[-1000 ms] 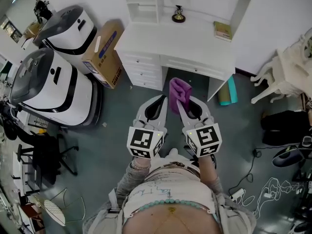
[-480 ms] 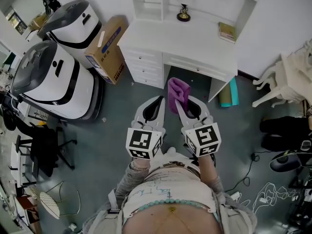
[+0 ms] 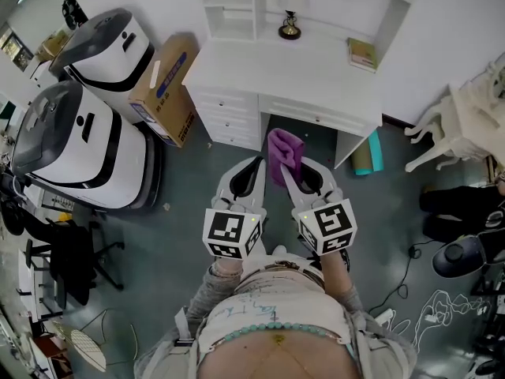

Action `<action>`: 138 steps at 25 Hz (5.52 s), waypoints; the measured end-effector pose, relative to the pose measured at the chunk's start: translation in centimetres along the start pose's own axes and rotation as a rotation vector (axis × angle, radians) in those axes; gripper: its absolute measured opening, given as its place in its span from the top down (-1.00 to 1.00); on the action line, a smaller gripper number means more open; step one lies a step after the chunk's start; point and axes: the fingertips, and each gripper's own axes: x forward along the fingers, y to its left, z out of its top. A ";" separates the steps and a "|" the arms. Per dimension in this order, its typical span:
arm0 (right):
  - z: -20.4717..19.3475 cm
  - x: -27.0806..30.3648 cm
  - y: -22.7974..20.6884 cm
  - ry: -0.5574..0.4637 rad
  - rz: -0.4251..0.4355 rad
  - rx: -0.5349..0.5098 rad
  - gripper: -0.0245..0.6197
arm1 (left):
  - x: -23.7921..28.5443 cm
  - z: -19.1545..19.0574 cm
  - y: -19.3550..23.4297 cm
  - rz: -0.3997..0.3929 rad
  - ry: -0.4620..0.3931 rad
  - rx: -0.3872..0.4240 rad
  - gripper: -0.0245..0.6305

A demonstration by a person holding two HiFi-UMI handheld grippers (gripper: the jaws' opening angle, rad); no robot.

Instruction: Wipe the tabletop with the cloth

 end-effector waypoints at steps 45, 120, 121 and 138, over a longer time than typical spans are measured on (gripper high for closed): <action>3.3 21.9 -5.6 0.045 -0.112 -0.003 0.67 | 14.1 1.9 18.7 -0.072 0.023 0.006 0.92; 6.4 50.2 -21.9 0.078 -0.047 -0.011 0.66 | 39.4 3.4 37.5 -0.065 0.098 0.008 0.92; 6.4 50.4 -22.3 0.081 -0.044 -0.011 0.66 | 39.8 3.3 37.6 -0.060 0.102 0.008 0.92; 6.4 54.8 -29.5 0.122 0.074 -0.018 0.66 | 46.2 3.0 39.3 0.076 0.149 -0.008 0.92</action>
